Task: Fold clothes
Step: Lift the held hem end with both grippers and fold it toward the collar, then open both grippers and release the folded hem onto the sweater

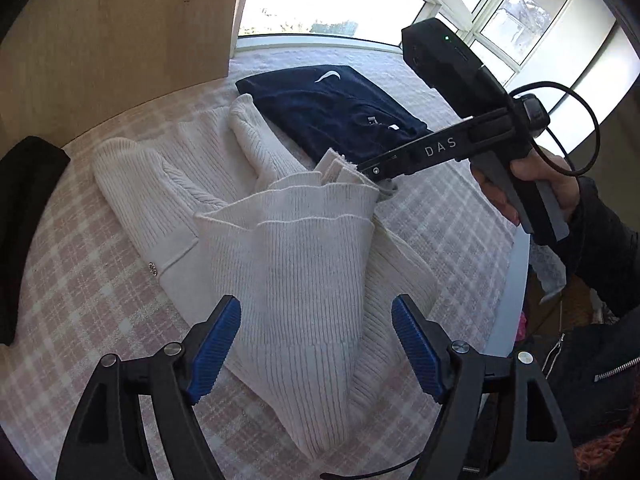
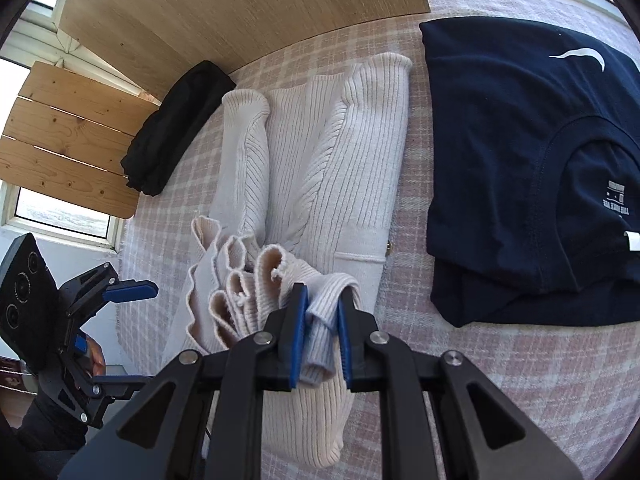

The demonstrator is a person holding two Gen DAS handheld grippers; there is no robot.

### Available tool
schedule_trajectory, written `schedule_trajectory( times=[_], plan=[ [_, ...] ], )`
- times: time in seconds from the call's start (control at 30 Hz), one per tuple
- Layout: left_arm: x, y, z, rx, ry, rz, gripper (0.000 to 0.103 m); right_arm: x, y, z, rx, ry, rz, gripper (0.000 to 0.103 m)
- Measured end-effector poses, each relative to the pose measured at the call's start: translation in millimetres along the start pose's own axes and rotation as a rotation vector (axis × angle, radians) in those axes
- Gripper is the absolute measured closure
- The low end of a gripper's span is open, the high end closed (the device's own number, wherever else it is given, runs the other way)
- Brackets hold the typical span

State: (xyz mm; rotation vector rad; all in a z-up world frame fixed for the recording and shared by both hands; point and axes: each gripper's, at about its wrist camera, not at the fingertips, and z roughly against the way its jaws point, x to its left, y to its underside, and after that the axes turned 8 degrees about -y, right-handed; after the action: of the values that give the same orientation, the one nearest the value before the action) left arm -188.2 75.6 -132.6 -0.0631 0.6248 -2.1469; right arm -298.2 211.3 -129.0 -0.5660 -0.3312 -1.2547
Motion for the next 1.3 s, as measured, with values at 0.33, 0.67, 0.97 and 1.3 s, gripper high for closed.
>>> schedule_trajectory(
  times=[0.33, 0.67, 0.97, 1.3],
  plan=[
    [40.6, 1.4, -55.6, 0.071, 0.094, 0.194, 0.049, -5.8, 0.1, 31.6, -0.065, -0.148, -0.016, 0.067],
    [82.0, 24.9, -52.7, 0.007, 0.329, 0.403, 0.053, 4.7, 6.4, 21.5, -0.035, -0.052, 0.017, 0.067],
    [112.0, 37.8, -58.8, -0.031, 0.587, 0.566, 0.053, 52.4, 30.8, -20.6, -0.024, -0.008, 0.210, 0.067],
    [73.7, 16.5, -18.2, 0.018, 0.045, 0.115, 0.070, 89.6, 29.9, 0.2, -0.012, 0.084, 0.365, 0.077]
  ],
)
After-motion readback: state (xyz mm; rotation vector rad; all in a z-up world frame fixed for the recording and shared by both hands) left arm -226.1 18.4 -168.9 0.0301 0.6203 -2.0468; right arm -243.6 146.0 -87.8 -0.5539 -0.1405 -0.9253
